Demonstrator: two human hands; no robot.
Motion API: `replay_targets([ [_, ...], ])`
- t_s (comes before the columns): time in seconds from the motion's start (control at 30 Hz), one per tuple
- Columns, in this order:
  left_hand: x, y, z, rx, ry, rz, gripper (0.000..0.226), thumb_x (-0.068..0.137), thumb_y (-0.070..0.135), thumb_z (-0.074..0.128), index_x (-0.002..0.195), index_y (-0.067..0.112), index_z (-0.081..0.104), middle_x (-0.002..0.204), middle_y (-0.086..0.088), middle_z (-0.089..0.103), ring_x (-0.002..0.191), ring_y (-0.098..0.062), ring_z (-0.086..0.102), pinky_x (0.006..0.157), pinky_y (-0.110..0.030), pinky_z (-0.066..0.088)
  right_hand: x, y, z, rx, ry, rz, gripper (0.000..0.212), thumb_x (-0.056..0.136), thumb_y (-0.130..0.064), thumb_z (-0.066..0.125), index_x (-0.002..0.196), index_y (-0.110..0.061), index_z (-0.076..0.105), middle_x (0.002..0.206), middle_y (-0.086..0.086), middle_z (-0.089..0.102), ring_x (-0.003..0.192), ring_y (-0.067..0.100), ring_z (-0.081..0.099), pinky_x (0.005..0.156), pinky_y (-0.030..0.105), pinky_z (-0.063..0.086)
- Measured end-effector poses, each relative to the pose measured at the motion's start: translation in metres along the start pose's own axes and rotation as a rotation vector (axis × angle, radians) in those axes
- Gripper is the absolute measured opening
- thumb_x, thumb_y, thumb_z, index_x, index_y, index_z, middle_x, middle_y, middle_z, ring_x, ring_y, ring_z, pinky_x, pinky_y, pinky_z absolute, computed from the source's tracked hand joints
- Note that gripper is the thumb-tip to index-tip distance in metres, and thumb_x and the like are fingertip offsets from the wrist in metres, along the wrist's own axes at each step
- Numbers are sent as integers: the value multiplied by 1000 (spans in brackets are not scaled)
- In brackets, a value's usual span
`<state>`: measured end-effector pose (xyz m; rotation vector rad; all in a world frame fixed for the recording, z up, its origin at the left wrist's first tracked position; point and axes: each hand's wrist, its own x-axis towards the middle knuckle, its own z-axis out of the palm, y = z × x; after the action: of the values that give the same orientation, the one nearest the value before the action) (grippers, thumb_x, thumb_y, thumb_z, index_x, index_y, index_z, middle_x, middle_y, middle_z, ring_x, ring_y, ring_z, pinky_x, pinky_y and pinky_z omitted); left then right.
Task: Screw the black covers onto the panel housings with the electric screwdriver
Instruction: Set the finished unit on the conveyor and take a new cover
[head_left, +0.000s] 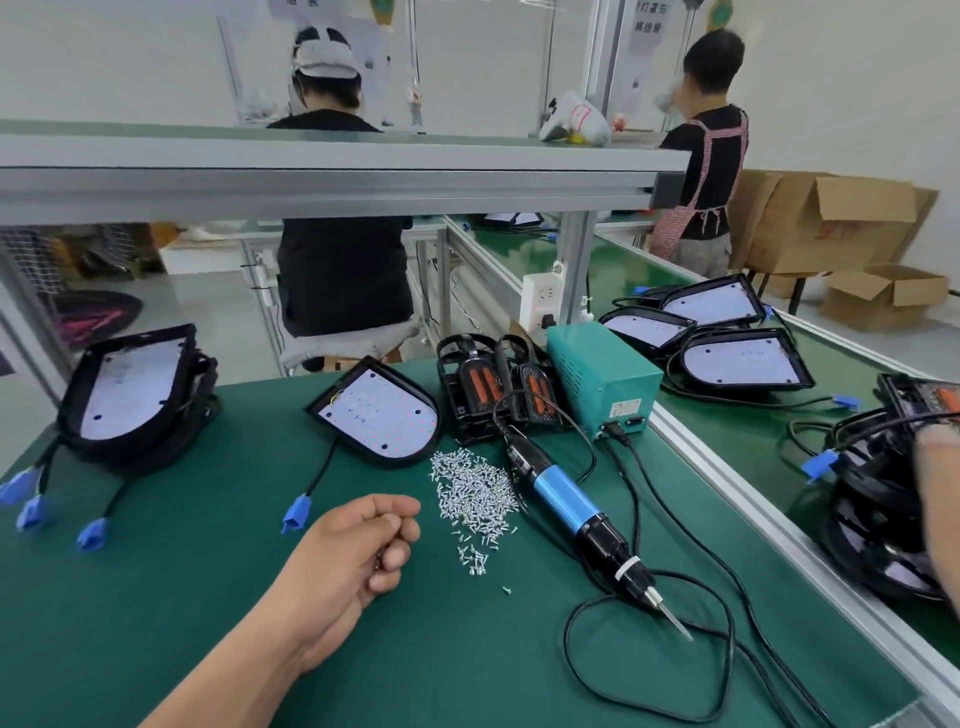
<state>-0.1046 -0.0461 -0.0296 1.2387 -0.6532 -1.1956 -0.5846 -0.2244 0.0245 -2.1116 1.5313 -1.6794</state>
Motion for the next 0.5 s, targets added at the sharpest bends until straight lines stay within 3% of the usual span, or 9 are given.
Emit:
replay_targets([
  [0.03, 0, 0, 0, 15, 2, 0, 25, 107, -1, 44, 121, -3, 66, 87, -11, 65, 60, -13, 46, 47, -23, 34, -9, -33, 25, -63, -23, 7, 28, 104, -40, 50, 129, -43, 63, 131, -4, 63, 125, 29, 59, 104, 56, 49],
  [0.13, -1, -1, 0, 39, 19, 11, 25, 108, 1, 44, 121, -1, 66, 85, -9, 62, 58, -13, 40, 47, -23, 29, -39, -103, 63, 29, -129, -89, 31, 101, -34, 57, 125, -20, 70, 121, -3, 66, 118, 22, 59, 101, 41, 46],
  [0.23, -2, 0, 1, 24, 53, 40, 24, 108, 6, 46, 119, 1, 67, 82, -7, 59, 57, -14, 36, 50, -26, 22, -59, -154, 110, 99, -422, -110, 21, 102, -36, 63, 121, -31, 69, 114, -22, 66, 108, -2, 60, 86, 25, 49],
  [0.3, -4, 0, 3, 5, 82, 78, 22, 109, 10, 48, 118, 2, 67, 79, -6, 57, 55, -13, 34, 48, -25, 21, -64, -187, 147, 101, -623, -195, 30, 102, -43, 61, 129, -31, 66, 121, -24, 63, 110, -6, 58, 88, 17, 45],
  [0.4, -6, -1, 6, 33, 146, 148, 23, 109, 15, 48, 113, 5, 69, 73, -3, 52, 52, -13, 28, 45, -24, 21, -67, -229, 206, 41, -782, -387, 52, 103, -49, 55, 147, -22, 55, 145, -9, 58, 127, 11, 55, 103, 29, 45],
  [0.5, -6, 0, 5, 42, 245, 202, 24, 107, 14, 46, 109, 9, 70, 69, -3, 46, 51, -14, 26, 44, -25, 21, -57, -265, 262, -47, -831, -500, 61, 101, -49, 55, 149, -11, 47, 145, 6, 53, 129, 28, 50, 104, 42, 46],
])
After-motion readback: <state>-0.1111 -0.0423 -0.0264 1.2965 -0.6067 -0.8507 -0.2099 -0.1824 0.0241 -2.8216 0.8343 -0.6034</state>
